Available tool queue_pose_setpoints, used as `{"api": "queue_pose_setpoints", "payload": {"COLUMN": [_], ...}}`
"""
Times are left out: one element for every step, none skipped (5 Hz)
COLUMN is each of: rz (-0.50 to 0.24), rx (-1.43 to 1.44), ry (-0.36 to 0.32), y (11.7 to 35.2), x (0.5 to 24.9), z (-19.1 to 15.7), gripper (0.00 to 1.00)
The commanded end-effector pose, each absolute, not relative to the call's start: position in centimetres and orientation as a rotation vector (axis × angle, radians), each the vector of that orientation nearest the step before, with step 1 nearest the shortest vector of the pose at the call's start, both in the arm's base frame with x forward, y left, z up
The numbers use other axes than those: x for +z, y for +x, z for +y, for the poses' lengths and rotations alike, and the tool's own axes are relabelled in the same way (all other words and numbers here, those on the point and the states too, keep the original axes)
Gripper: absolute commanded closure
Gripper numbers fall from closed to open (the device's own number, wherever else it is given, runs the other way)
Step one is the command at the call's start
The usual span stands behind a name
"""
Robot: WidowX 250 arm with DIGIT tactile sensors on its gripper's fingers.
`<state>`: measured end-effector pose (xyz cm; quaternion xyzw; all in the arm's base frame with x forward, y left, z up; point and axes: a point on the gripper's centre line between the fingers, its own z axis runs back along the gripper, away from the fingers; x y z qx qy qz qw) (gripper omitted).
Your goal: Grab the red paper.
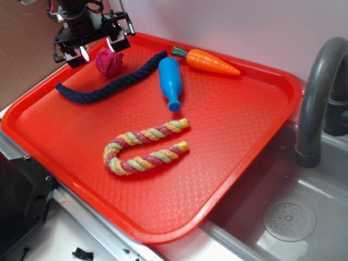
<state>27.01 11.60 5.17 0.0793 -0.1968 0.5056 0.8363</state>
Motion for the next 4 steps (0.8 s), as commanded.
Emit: {"api": "queue_pose_setpoints", "payload": {"rz": [-0.442,-0.406,-0.39,-0.401], "rx": [1.068,1.067,1.06,1.061], "ry": [0.155,0.147,0.149,0.142], "y": [27.8,27.7,27.7,27.6], "x": [5.1,4.1,3.4,3.3], "z": [13.4,13.5,13.4,12.9], "gripper": [0.0,0.0,0.05,1.0]}}
